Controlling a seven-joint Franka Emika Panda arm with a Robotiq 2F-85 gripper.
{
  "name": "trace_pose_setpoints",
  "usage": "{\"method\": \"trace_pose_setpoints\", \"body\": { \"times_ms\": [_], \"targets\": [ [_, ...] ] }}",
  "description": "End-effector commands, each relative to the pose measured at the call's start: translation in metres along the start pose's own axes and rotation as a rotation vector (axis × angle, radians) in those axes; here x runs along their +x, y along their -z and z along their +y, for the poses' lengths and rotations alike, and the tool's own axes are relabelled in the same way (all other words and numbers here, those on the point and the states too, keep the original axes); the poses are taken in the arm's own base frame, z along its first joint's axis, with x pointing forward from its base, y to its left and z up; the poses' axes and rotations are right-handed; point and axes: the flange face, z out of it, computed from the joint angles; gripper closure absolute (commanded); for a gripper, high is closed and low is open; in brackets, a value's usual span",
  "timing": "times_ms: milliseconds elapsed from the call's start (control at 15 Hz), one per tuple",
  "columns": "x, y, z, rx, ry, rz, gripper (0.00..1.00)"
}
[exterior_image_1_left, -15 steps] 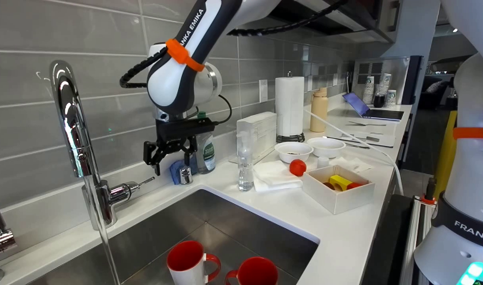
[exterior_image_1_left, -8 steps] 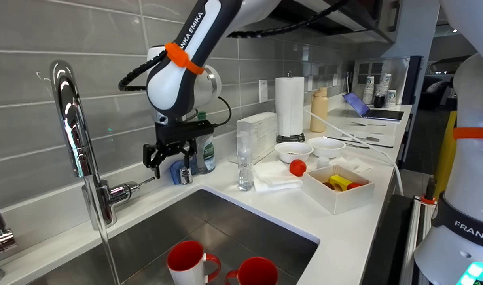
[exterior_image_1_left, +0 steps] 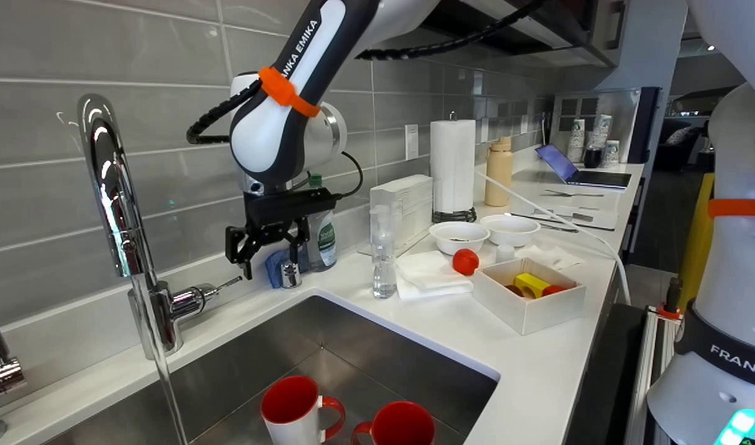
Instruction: Open the tap, and then close it
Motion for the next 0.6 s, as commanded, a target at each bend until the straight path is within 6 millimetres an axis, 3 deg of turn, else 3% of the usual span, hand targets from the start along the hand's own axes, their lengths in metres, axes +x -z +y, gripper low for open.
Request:
{"method": "trace_pose_setpoints", "body": {
  "times_ms": [0, 533],
  "targets": [
    [-0.003, 0.001, -0.002, 0.011, -0.013, -0.021, 0.00],
    [-0.006, 0.003, -0.012, 0.032, -0.005, -0.018, 0.00]
  ]
}}
